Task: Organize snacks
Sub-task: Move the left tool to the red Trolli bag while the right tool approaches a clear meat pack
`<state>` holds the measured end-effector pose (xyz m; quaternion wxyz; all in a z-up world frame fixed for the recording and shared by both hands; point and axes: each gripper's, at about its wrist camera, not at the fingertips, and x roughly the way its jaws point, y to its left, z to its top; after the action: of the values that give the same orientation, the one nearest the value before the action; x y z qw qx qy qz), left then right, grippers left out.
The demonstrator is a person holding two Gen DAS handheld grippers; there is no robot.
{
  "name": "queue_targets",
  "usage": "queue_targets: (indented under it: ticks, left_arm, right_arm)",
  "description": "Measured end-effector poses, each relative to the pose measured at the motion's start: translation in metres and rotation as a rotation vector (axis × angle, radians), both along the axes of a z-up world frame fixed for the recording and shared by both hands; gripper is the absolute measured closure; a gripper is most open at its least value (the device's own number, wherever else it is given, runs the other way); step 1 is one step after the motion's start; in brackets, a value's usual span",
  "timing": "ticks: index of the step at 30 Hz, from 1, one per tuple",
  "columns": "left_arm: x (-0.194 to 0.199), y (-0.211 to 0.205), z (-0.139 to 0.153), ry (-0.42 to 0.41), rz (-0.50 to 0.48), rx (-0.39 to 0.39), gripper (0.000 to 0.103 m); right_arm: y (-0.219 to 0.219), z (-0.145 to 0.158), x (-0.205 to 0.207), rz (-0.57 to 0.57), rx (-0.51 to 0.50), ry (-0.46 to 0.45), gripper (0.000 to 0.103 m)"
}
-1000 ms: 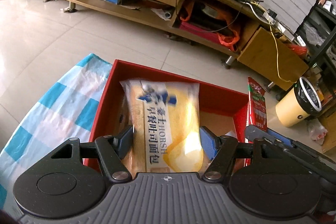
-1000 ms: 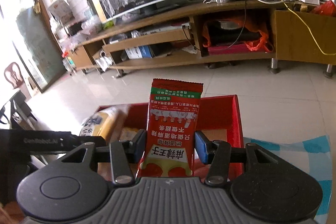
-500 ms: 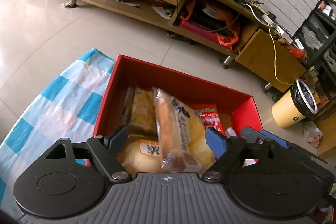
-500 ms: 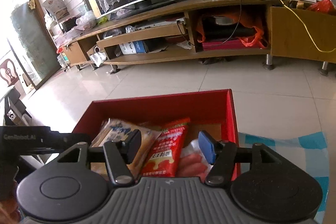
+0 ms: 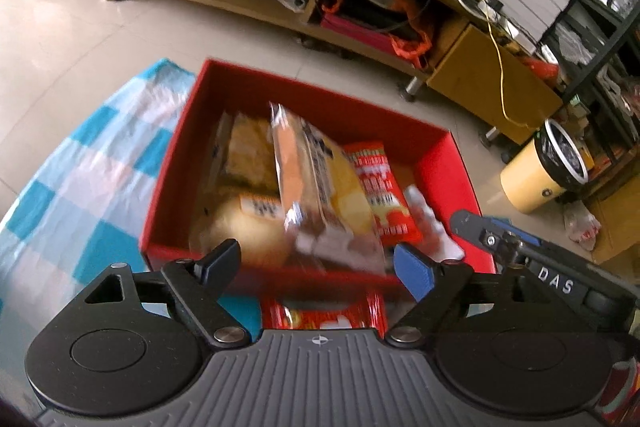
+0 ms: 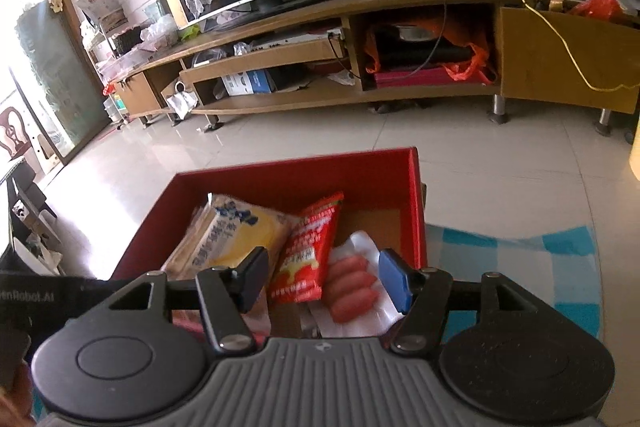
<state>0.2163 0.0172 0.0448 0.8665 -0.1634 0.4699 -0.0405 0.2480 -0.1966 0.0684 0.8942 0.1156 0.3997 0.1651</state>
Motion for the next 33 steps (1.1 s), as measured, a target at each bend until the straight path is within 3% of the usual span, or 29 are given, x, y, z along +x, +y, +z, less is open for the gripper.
queue_targets:
  ticks: [12, 23, 33]
  left_arm:
    - [-0.026, -0.019, -0.014, 0.048, -0.053, -0.003, 0.013]
    - [-0.011, -0.035, -0.043, 0.096, -0.085, 0.023, 0.011]
    - [-0.009, -0.031, -0.061, 0.130, -0.184, -0.039, 0.006]
  right_arm:
    - [-0.012, -0.003, -0.038, 0.019, -0.010, 0.041, 0.043]
    - [-0.027, -0.008, -0.063, 0.004, 0.000, 0.088, 0.042]
    - [-0.030, -0.010, -0.061, 0.018, 0.010, 0.101, 0.042]
